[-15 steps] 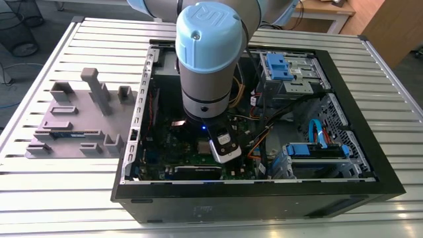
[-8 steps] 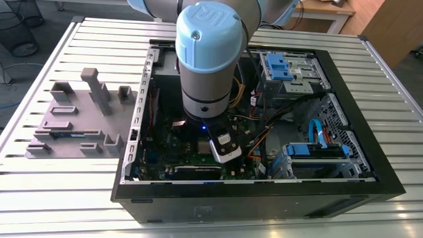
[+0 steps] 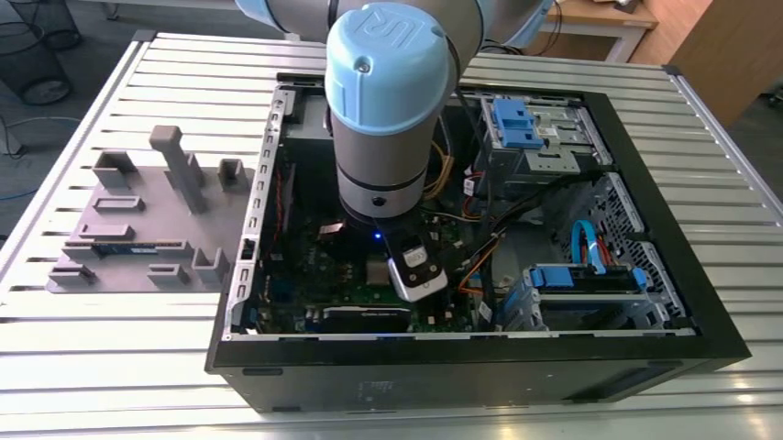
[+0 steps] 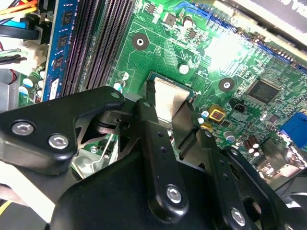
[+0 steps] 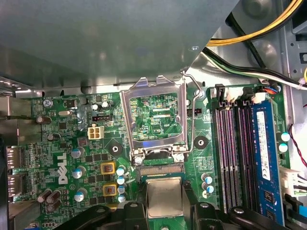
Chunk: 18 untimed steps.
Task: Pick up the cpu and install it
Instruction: 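Place the cpu into insertion slot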
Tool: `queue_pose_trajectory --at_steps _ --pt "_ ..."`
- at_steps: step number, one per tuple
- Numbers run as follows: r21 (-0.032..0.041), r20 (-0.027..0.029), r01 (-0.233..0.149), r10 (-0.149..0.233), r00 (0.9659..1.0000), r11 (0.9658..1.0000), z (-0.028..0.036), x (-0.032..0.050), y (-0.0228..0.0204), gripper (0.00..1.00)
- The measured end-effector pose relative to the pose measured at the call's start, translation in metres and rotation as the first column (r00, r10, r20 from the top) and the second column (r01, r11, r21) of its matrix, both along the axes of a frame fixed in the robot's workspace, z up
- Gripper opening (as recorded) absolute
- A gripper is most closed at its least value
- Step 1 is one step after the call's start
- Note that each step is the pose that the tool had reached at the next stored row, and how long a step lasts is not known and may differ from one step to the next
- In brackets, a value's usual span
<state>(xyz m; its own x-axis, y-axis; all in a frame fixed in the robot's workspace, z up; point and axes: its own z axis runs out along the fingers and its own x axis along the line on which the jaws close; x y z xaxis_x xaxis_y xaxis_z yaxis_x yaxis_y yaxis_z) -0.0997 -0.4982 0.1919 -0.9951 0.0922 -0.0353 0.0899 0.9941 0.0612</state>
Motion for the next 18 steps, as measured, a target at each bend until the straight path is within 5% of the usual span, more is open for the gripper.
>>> queue_pose_trajectory --at_steps 9,18 --pt "0.0016 -0.0013 0.004 -0.004 1.0 1.0 0.0038 0.0003 0.0 0.39" --pt "0.0093 -0.0016 0.008 -0.008 1.0 0.9999 -0.0008 0.0002 -0.0013 0.39"
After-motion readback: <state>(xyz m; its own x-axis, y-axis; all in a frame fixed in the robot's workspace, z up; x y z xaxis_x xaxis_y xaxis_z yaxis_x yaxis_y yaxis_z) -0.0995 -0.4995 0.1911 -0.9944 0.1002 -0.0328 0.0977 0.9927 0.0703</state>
